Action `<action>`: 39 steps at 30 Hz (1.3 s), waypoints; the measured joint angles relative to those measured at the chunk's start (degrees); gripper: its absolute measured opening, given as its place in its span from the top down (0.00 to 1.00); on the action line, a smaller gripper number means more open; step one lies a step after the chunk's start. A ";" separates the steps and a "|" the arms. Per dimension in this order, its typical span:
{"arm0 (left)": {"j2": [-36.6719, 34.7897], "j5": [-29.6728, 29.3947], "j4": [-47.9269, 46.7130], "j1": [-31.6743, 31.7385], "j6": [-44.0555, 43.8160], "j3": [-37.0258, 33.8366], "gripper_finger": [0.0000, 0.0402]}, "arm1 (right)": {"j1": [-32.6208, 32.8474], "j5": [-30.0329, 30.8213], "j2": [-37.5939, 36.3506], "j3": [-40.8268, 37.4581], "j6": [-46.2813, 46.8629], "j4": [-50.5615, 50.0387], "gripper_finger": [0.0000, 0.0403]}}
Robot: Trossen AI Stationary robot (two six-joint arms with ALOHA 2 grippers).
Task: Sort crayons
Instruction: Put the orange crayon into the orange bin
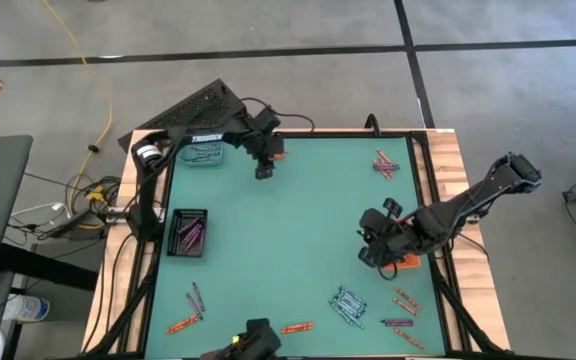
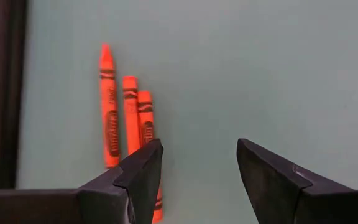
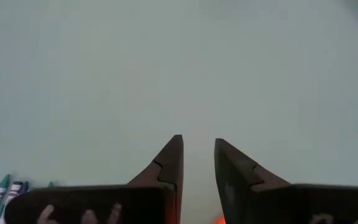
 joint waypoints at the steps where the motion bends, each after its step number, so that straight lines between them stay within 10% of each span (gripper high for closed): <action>1: 0.59 -0.08 -0.46 -0.01 0.08 0.32 0.51 | 0.11 0.37 0.00 0.00 0.00 -0.02 0.79; 39: 1.60 1.67 0.47 3.02 0.18 0.49 0.51 | 0.01 3.98 0.00 0.00 -0.59 0.07 0.79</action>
